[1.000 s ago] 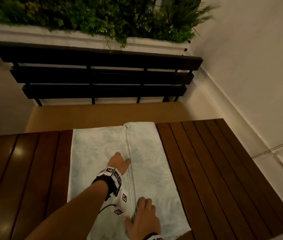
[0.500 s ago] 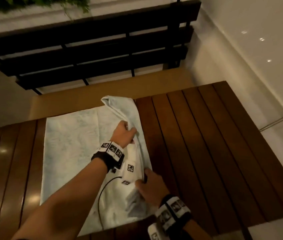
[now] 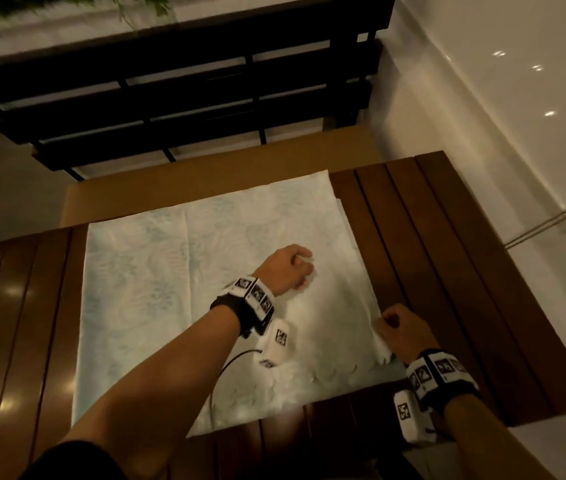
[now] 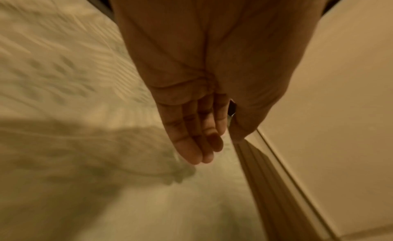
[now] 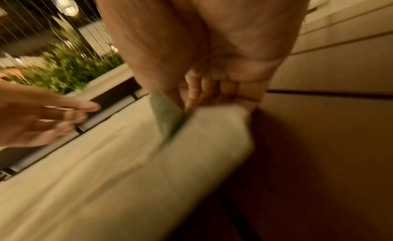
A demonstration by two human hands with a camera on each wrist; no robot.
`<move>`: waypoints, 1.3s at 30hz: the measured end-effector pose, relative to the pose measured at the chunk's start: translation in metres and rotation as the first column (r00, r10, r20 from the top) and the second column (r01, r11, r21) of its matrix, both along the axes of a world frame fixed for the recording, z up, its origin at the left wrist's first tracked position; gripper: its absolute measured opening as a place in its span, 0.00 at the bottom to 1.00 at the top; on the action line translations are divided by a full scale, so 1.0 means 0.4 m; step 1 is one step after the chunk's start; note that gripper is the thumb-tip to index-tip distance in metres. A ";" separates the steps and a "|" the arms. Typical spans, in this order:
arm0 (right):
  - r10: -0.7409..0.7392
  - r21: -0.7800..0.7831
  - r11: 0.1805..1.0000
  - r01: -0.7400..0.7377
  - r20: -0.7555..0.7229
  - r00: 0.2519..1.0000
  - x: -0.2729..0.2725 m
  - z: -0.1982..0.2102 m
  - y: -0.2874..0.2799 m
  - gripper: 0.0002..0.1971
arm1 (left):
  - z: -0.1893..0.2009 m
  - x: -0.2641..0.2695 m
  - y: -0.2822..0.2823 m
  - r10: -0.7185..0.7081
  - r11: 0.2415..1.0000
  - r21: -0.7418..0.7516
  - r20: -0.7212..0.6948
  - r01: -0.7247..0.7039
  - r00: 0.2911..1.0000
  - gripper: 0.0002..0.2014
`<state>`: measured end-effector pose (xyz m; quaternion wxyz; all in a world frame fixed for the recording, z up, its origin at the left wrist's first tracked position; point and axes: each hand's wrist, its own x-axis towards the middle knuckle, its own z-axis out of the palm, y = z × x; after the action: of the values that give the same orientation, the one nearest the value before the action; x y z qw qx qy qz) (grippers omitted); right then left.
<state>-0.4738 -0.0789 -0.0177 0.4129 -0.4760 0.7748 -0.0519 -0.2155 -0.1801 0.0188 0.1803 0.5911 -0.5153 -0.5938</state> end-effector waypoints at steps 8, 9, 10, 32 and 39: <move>-0.088 -0.127 0.989 0.075 -0.097 0.991 0.011 -0.003 0.050 0.07 | -0.047 0.512 0.410 -0.135 0.953 -0.133 0.616 0.271 0.776 0.15; -0.128 -0.157 0.982 0.109 -0.119 0.985 0.010 0.001 0.070 0.08 | -0.053 0.588 0.458 -0.128 0.936 -0.156 0.688 0.317 0.714 0.18; -0.176 -0.191 0.970 0.149 -0.134 0.975 0.010 0.004 0.098 0.10 | -0.059 0.665 0.503 -0.119 0.918 -0.162 0.756 0.361 0.644 0.18; 0.061 -0.134 0.989 -0.061 -0.004 0.998 0.583 0.033 0.409 0.09 | -0.010 0.977 0.487 -0.379 0.579 -0.140 0.827 0.803 0.417 0.15; 0.346 -0.226 0.915 -0.334 0.013 0.938 0.764 0.090 0.368 0.12 | 0.088 0.976 0.408 -0.513 0.652 -0.195 0.597 0.732 0.617 0.05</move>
<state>-0.1683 0.0681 0.0185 0.3807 -0.6446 0.6584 -0.0774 0.1747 -0.0167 0.0541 -0.0578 0.4440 -0.8344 -0.3213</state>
